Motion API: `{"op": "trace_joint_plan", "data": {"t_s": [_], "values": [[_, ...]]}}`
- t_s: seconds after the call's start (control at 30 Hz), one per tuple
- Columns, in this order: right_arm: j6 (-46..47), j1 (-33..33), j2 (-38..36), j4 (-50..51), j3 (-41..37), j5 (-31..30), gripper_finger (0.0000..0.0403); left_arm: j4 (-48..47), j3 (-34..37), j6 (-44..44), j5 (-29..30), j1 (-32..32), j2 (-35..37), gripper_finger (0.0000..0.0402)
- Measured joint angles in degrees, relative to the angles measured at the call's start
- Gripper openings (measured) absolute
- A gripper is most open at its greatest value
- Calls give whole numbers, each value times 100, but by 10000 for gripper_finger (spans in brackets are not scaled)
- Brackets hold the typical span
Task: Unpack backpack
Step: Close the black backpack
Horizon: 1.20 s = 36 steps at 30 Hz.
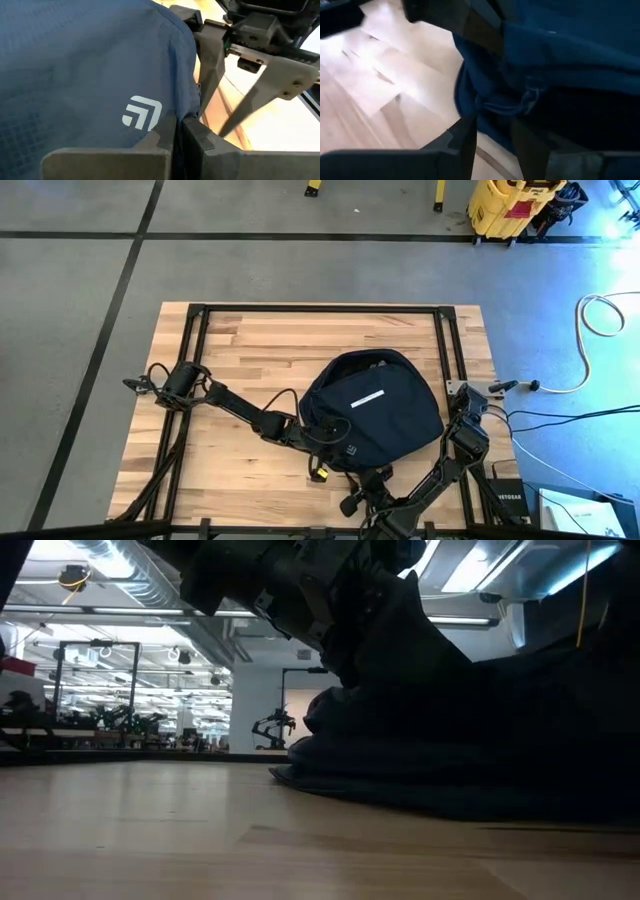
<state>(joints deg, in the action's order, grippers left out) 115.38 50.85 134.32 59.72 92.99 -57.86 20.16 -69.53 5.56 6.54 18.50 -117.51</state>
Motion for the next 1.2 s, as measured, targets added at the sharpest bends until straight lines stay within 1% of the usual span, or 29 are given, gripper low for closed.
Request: {"op": "trace_joint_plan", "data": {"t_s": [0.1, 0.23, 0.3, 0.47, 0.57, 0.63, 0.7, 0.83, 0.97, 1.07, 1.13, 1.2], "values": [[319, -26, -2, 224, 0, 237, 84, 0, -1, -11, 0, 4, 0, 0], [1193, 111, -2, 668, 33, 153, 81, 0, -1, -24, -1, 4, 0, 0], [1440, 253, -2, 643, 39, 118, 88, -4, -1, -26, -1, 13, 0, 0], [1533, 426, -2, 117, 35, 153, 128, -7, 1, -108, -1, 26, 0, 0], [1541, 384, -2, 157, 26, 0, 150, -7, 0, -103, -1, 26, 0, 0], [1541, 316, -2, 210, 24, -42, 156, -7, -1, -95, -1, 26, 0, 0], [1538, 210, -2, 221, 21, -44, 158, -9, -1, -43, -1, 26, 0, 0], [1534, 22, -2, 270, -31, -253, 159, -9, -1, -7, -4, 26, 0, 0], [1533, -144, -6, 263, -120, -3, 159, -9, 1, 0, -6, 26, 0, 0], [1535, -148, -6, 282, -173, 28, 158, -7, 1, 0, -11, 26, 0, 0], [1535, -147, -6, 322, -170, 44, 149, -9, 0, 0, -17, 26, 0, 0], [1519, -138, -6, 332, -170, 98, 131, -9, -1, -16, -17, 26, 0, 0]]}}
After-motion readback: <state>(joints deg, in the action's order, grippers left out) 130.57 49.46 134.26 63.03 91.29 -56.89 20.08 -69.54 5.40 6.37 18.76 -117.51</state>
